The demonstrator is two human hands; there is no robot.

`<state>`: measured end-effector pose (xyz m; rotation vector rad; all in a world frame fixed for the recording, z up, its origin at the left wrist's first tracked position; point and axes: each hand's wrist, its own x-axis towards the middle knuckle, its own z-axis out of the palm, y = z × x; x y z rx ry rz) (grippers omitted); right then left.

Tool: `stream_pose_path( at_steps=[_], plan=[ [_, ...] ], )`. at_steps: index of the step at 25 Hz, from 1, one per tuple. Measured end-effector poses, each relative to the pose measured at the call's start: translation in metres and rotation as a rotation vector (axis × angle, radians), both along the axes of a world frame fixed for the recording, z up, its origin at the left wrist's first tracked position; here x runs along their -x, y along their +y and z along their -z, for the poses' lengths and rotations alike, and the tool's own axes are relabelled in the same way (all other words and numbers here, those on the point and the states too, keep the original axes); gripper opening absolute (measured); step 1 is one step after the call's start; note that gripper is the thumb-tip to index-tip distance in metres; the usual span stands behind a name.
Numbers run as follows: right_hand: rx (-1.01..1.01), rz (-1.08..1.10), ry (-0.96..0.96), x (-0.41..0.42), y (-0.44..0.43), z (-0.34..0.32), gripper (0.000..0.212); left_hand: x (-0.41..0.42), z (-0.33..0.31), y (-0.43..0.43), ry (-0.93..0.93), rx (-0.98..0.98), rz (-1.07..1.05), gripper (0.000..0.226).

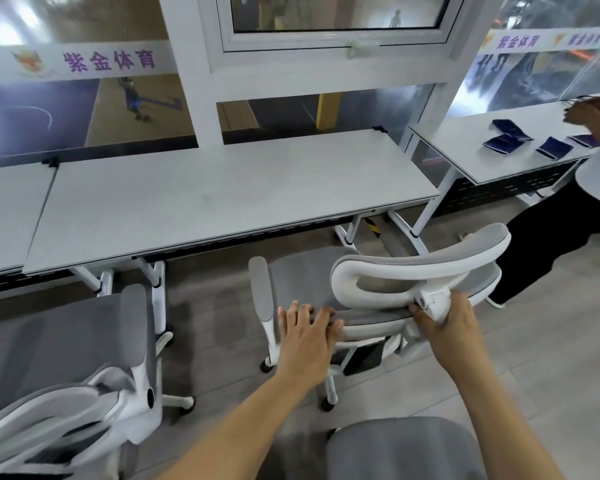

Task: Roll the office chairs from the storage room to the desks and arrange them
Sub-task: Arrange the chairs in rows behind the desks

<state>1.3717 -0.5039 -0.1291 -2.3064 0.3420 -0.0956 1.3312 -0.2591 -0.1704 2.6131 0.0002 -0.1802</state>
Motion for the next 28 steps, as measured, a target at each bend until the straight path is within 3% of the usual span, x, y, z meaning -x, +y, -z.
stream_pose_path(
  at_steps=[5, 8, 10, 12, 14, 16, 18, 22, 24, 28],
  plan=[
    [0.107, 0.047, -0.031, 0.003, 0.007, -0.010, 0.063, 0.008, -0.011, 0.021, 0.029, -0.021, 0.049, 0.058],
    [0.206, 0.076, -0.435, 0.038, 0.040, -0.007, 0.057, 0.053, -0.014, 0.072, -0.086, -0.121, -0.040, 0.050],
    [0.238, -0.108, -0.629, 0.059, 0.071, 0.001, 0.045, 0.092, -0.016, 0.122, -0.134, -0.237, -0.143, 0.049],
    [0.259, -0.336, -0.571, 0.060, 0.105, 0.010, 0.045, 0.140, -0.021, 0.178, -0.149, -0.390, -0.283, 0.048],
    [0.373, -0.471, -0.351, 0.049, 0.129, 0.021, 0.049, 0.185, -0.027, 0.235, -0.115, -0.541, -0.435, 0.049],
    [0.517, -0.527, -0.140, 0.036, 0.139, 0.030, 0.051, 0.222, -0.035, 0.286, 0.007, -0.638, -0.574, 0.061],
    [0.651, -0.542, -0.049, 0.028, 0.139, 0.039, 0.050, 0.245, -0.035, 0.320, 0.133, -0.663, -0.657, 0.067],
    [0.678, -0.510, -0.124, 0.025, 0.141, 0.048, 0.042, 0.247, -0.015, 0.354, 0.149, -0.633, -0.669, 0.063],
    [0.689, -0.478, -0.212, 0.028, 0.142, 0.056, 0.036, 0.237, -0.003, 0.360, 0.040, -0.637, -0.671, 0.050],
    [0.689, -0.455, -0.303, 0.032, 0.143, 0.061, 0.042, 0.234, 0.013, 0.350, -0.126, -0.601, -0.692, 0.031]
  ],
)
